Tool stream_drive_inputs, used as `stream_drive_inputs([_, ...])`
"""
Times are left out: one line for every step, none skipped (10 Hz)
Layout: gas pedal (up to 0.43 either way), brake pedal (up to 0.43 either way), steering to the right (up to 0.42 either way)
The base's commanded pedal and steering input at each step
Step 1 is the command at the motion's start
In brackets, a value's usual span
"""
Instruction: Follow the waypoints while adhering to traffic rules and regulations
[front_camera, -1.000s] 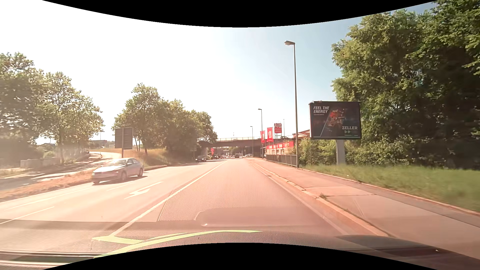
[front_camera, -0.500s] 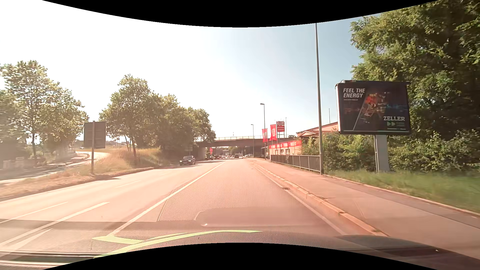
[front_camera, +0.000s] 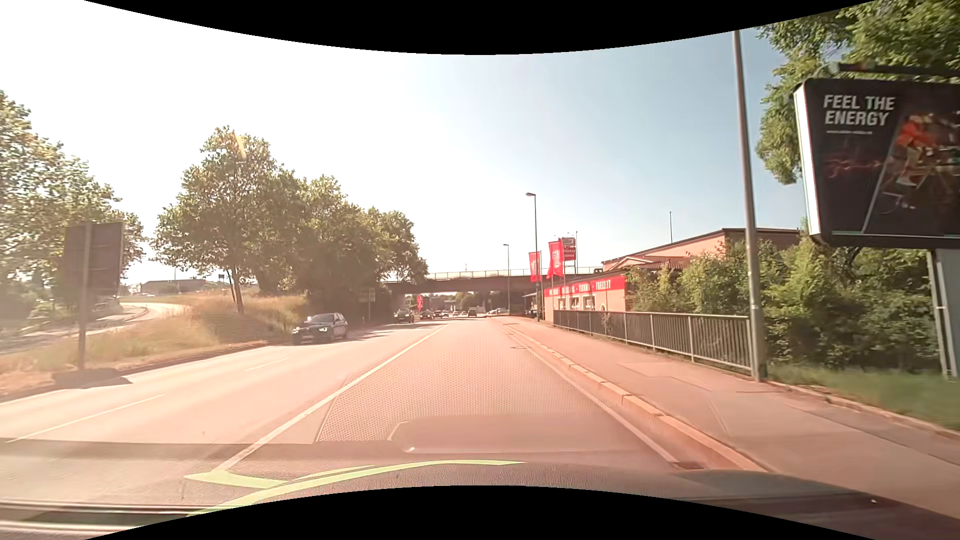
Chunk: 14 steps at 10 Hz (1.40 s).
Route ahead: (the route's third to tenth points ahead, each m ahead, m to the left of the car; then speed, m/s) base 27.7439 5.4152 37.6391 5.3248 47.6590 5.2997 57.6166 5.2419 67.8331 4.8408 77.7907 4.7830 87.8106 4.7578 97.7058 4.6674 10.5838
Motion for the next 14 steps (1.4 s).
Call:
stream_drive_inputs([0.087,0.000,-0.001])
stream_drive_inputs([0.087,0.000,0.000])
stream_drive_inputs([0.087,0.000,0.000])
stream_drive_inputs([0.087,0.000,-0.001])
stream_drive_inputs([0.087,0.000,-0.001])
stream_drive_inputs([0.087,0.000,0.000])
stream_drive_inputs([0.087,0.000,-0.001])
stream_drive_inputs([0.087,0.000,0.000])
stream_drive_inputs([0.087,0.000,-0.001])
stream_drive_inputs([0.087,0.000,-0.001])
stream_drive_inputs([0.087,0.000,-0.001])
stream_drive_inputs([0.087,0.000,-0.002])
stream_drive_inputs([0.087,0.000,-0.005])
stream_drive_inputs([0.087,0.000,-0.006])
